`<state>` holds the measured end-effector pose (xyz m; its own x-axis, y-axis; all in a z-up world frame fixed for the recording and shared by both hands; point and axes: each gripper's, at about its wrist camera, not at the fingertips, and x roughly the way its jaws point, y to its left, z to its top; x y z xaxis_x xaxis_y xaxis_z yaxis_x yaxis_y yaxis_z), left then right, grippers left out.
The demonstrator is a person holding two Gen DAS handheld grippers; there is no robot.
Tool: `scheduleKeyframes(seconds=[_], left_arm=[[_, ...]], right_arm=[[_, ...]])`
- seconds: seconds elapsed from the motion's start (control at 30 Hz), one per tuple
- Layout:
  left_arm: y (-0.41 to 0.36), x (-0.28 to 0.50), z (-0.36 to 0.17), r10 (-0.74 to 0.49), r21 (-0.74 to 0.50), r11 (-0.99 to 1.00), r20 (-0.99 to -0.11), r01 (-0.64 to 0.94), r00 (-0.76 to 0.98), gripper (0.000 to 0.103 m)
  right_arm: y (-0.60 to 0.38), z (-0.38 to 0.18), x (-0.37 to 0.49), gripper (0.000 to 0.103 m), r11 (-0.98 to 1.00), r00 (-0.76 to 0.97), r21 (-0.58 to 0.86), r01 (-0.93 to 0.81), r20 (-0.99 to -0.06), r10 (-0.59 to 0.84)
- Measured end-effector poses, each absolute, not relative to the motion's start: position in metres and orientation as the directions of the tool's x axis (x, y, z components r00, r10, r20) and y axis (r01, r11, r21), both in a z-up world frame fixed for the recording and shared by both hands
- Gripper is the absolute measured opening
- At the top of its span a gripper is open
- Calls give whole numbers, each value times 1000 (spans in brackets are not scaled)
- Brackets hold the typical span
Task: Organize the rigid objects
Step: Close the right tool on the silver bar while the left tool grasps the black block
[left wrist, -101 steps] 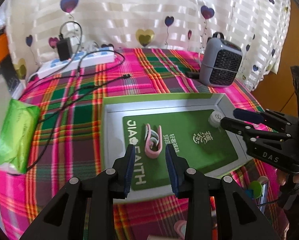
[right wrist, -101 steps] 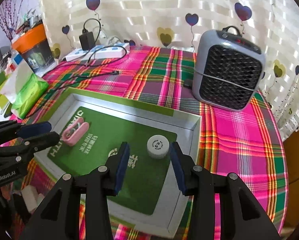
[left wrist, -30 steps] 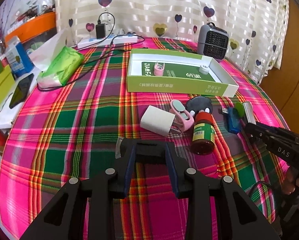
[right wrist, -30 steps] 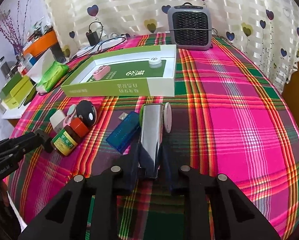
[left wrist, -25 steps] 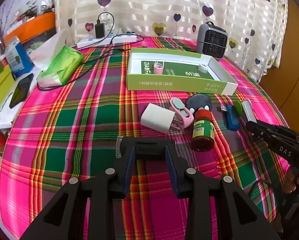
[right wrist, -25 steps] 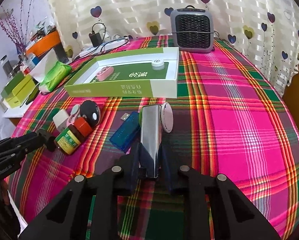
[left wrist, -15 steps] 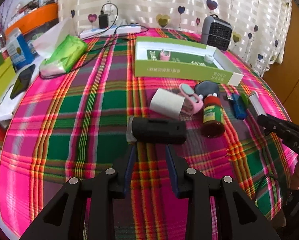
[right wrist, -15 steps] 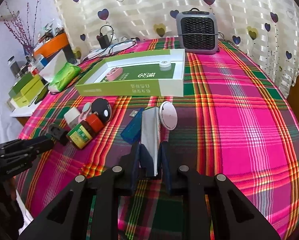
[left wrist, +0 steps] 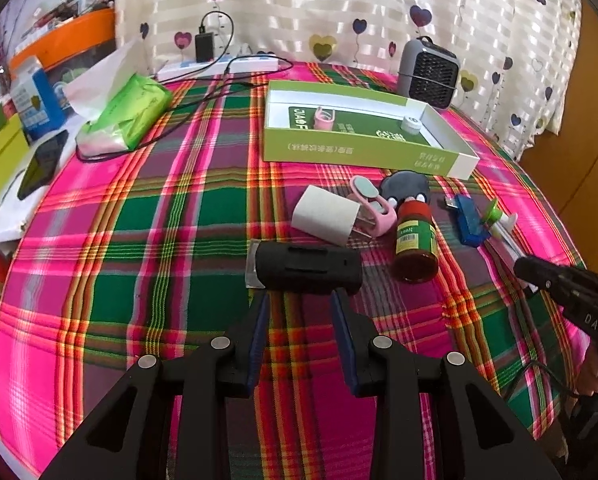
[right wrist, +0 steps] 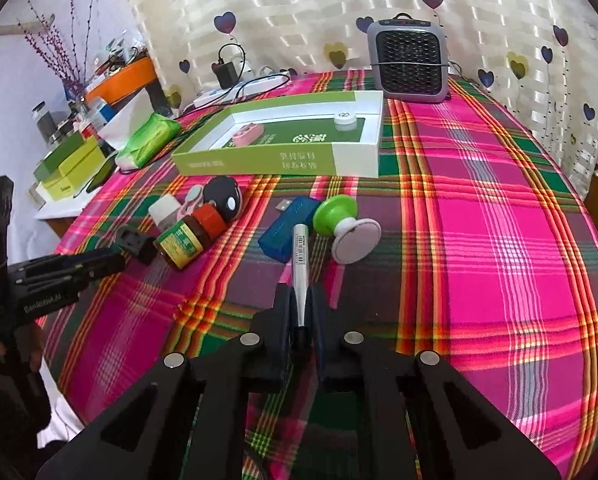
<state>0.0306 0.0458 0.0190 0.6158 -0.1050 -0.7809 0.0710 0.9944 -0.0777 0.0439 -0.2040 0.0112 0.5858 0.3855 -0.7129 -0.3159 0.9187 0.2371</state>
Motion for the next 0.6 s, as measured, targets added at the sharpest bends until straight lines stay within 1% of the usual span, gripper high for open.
scheduleKeyframes(seconds=[0.33, 0.53, 0.6], left_arm=[[51, 37, 19, -109, -111, 993, -782, 36, 614, 31], [63, 42, 25, -101, -112, 993, -761, 24, 641, 31], [69, 45, 28, -127, -133, 990, -743, 42, 658, 31]], right_arm=[[-202, 6, 41, 11, 921, 578, 206, -331, -727, 370], [-201, 6, 40, 11, 921, 579, 199, -336, -727, 369], [-201, 6, 40, 11, 920, 579, 199, -337, -727, 370]])
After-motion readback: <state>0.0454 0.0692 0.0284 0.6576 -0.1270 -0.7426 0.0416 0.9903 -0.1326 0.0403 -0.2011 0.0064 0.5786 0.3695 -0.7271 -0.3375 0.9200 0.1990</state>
